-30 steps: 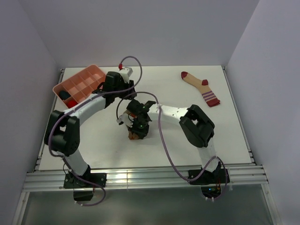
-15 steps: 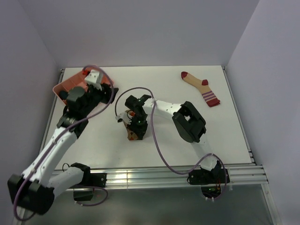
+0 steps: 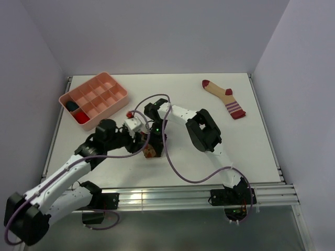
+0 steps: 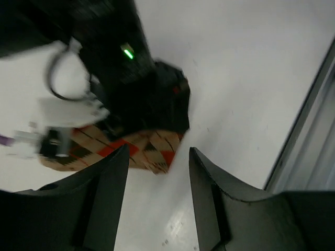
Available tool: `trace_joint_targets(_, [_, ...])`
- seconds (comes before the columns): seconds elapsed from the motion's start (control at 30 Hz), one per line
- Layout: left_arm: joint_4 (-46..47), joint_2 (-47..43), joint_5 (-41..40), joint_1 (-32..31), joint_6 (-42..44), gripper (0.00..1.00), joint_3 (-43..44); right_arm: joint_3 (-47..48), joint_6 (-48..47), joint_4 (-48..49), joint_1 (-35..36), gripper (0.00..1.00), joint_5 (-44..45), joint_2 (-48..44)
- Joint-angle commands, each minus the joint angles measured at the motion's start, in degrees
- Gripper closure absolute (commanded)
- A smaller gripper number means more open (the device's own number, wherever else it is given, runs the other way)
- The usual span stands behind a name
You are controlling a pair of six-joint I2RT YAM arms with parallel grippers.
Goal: Roll the socks
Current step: Roll the sock at the center of the board.
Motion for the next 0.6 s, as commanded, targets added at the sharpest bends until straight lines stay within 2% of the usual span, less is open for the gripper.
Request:
trace_joint_targets(0.0, [-9.2,6.3,-0.1,-4.6,7.8,0.45,1.8,-0.9,-2.8,-2.1,-0.3,1.00,6.7,4.7])
trace_joint_targets(0.27, [-8.1,18.0,-6.8,-10.9,10.8,0.45,2.9,-0.3,-2.9,-2.2,-0.3,1.00,6.5,5.6])
trace_joint_targets(0.57, [-1.2,24.3,-13.0,-15.6,11.0,0.45,2.9,-2.6,-2.9,-0.7,-0.3,1.00,6.5,4.8])
